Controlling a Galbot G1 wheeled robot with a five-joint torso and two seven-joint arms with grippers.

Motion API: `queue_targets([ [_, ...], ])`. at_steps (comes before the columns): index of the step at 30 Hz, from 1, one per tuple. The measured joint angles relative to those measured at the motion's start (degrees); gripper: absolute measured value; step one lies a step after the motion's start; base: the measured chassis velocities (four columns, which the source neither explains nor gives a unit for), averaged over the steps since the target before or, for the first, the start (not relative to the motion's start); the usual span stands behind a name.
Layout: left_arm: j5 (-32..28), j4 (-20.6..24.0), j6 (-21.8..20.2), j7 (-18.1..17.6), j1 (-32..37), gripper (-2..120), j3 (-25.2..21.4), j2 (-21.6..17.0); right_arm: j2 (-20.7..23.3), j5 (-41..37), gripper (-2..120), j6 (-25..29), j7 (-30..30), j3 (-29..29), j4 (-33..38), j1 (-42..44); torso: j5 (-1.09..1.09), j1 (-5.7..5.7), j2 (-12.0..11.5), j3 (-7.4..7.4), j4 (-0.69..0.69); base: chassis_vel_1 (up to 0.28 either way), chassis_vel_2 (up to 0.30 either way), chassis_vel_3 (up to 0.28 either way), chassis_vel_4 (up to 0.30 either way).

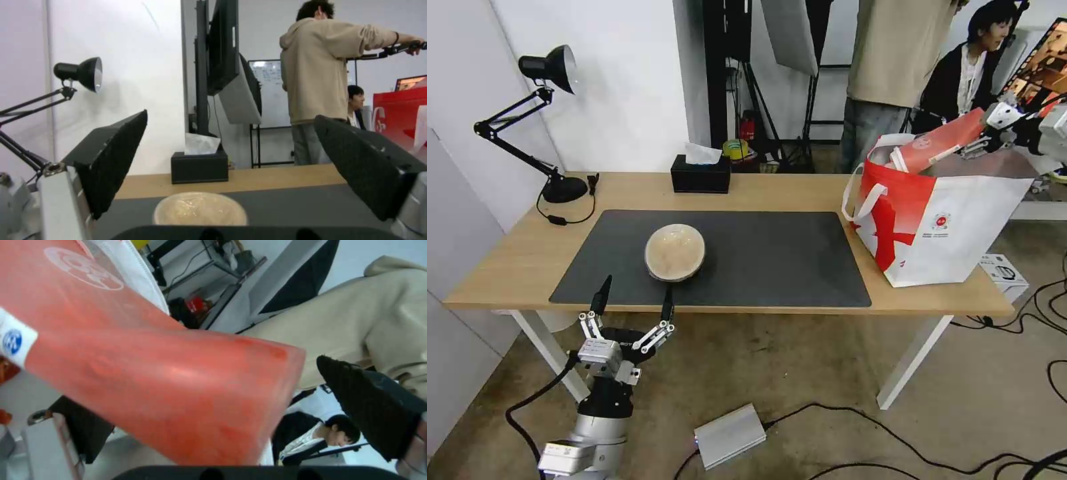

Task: Pick up the trash from the table and place it into the takeout bag.

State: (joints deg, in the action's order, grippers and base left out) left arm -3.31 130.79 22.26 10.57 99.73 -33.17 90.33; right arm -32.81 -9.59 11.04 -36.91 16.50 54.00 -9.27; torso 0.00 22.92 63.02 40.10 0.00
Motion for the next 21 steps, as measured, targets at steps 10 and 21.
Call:
queue_targets([
  [10, 0.2, 0.0, 0.0, 0.0, 0.1, 100, 0.4, 0.1, 1.3, -0.1, 100, -0.2, -0.2, -0.1, 0.1, 0.7, 0.00, 0.00, 0.0, 0.00, -0.01, 0.000, 0.000, 0.000, 0.000],
  [21, 0.2, 0.0, 0.0, 0.0, 0.3, 100, 0.4, -0.5, 1.4, -0.3, 100, -0.8, -0.2, -2.1, -1.5, 4.3, 0.01, 0.00, 0.0, 0.00, 0.00, 0.000, 0.000, 0.000, 0.000],
])
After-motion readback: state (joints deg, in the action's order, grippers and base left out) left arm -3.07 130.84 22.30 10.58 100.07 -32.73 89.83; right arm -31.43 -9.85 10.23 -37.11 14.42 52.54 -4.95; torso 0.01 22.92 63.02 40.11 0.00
